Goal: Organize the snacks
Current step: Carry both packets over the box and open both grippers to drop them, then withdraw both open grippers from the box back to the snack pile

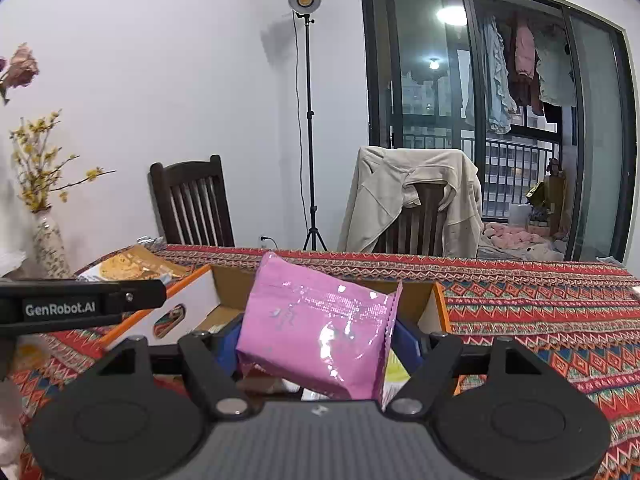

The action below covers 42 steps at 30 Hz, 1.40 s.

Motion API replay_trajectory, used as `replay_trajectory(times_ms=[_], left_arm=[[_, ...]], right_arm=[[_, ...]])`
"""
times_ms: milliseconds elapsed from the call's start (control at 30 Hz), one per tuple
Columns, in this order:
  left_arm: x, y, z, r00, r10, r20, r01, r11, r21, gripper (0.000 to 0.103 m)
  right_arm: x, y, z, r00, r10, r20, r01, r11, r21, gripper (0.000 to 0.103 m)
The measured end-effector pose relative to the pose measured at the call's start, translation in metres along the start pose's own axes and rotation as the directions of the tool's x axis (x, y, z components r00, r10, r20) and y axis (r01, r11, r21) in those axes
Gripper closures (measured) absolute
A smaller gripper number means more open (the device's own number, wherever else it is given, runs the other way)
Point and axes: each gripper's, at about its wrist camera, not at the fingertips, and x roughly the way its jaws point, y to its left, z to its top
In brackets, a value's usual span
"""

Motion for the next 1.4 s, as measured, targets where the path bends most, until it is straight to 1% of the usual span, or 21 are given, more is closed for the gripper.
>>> replay_trajectory(times_ms=[200,300,367,433,500,633,833,867,900,933,967,1000,1033,1067,1100,1267,1400], left_arm=[[0.039,0.003,0.009,1.000,0.028,0.006,-0.027,0.999,-0.045,0.045],[0.058,0.009,0.006,0.998,0.060,0.011,-0.059,0.995,-0.080,0.045],[0.068,0.011,0.004,0.997,0.075,0.000,-0.075,0.995,-0.070,0.045],[0.075,0.014,-0.001,0.998,0.058,-0.020,-0.059,0.996,-0.073,0.045],[0.078,0.016,-0.006,0.998,0.057,-0.039,-0.060,0.996,-0.064,0.045],[0.082,0.018,-0.014,0.997,0.046,-0.064,-0.050,0.996,-0.068,0.045],[0.078,0.018,-0.019,0.998,0.031,-0.053,-0.035,0.997,-0.068,0.045],[0.077,0.018,-0.019,0.998,0.028,-0.047,-0.031,0.997,-0.071,0.043],[0.075,0.019,-0.019,0.999,0.026,-0.040,-0.029,0.997,-0.075,0.039],[0.074,0.019,-0.019,0.999,0.022,-0.032,-0.024,0.996,-0.080,0.037],[0.073,0.021,-0.018,1.000,0.016,-0.021,-0.017,0.996,-0.087,0.027],[0.071,0.023,-0.018,1.000,0.015,-0.012,-0.016,0.995,-0.095,0.012],[0.069,0.024,-0.018,1.000,0.019,-0.003,-0.019,0.994,-0.106,0.001],[0.066,0.025,-0.018,0.999,0.028,0.016,-0.026,0.992,-0.121,0.000],[0.064,0.025,-0.019,0.999,0.028,0.028,-0.024,0.992,-0.126,0.000],[0.066,0.027,-0.018,0.999,0.033,0.007,-0.031,0.990,-0.138,0.000],[0.064,0.027,-0.017,0.999,0.034,0.012,-0.032,0.990,-0.141,0.000]], right_arm=[[0.045,-0.010,0.009,1.000,-0.020,-0.024,0.021,0.999,0.029,0.030],[0.061,-0.015,0.004,0.999,-0.030,-0.031,0.031,0.999,0.039,0.030],[0.071,-0.018,-0.003,0.998,-0.038,-0.057,0.040,0.999,0.026,0.030],[0.076,-0.021,-0.008,0.996,-0.033,-0.079,0.035,0.999,0.028,0.030],[0.081,-0.024,-0.012,0.995,-0.028,-0.099,0.031,0.999,0.035,0.030],[0.080,-0.027,-0.016,0.993,-0.035,-0.109,0.039,0.999,0.028,0.029],[0.078,-0.027,-0.019,0.993,-0.031,-0.114,0.036,0.999,0.036,0.028],[0.076,-0.027,-0.020,0.993,-0.028,-0.116,0.032,0.999,0.037,0.024],[0.076,-0.027,-0.020,0.993,-0.022,-0.119,0.027,0.999,0.041,0.023],[0.077,-0.028,-0.020,0.993,-0.019,-0.119,0.025,0.999,0.047,0.019],[0.077,-0.030,-0.020,0.993,-0.013,-0.119,0.019,0.998,0.055,0.013],[0.076,-0.031,-0.020,0.993,-0.006,-0.116,0.013,0.998,0.064,0.010],[0.075,-0.032,-0.020,0.994,0.000,-0.109,0.008,0.997,0.075,0.003],[0.074,-0.033,-0.020,0.995,0.003,-0.104,0.006,0.996,0.084,0.000],[0.074,-0.033,-0.020,0.995,0.005,-0.101,0.004,0.996,0.089,0.000],[0.076,-0.033,-0.021,0.994,-0.003,-0.109,0.013,0.996,0.092,0.000],[0.074,-0.032,-0.021,0.994,-0.004,-0.108,0.013,0.996,0.089,0.000]])
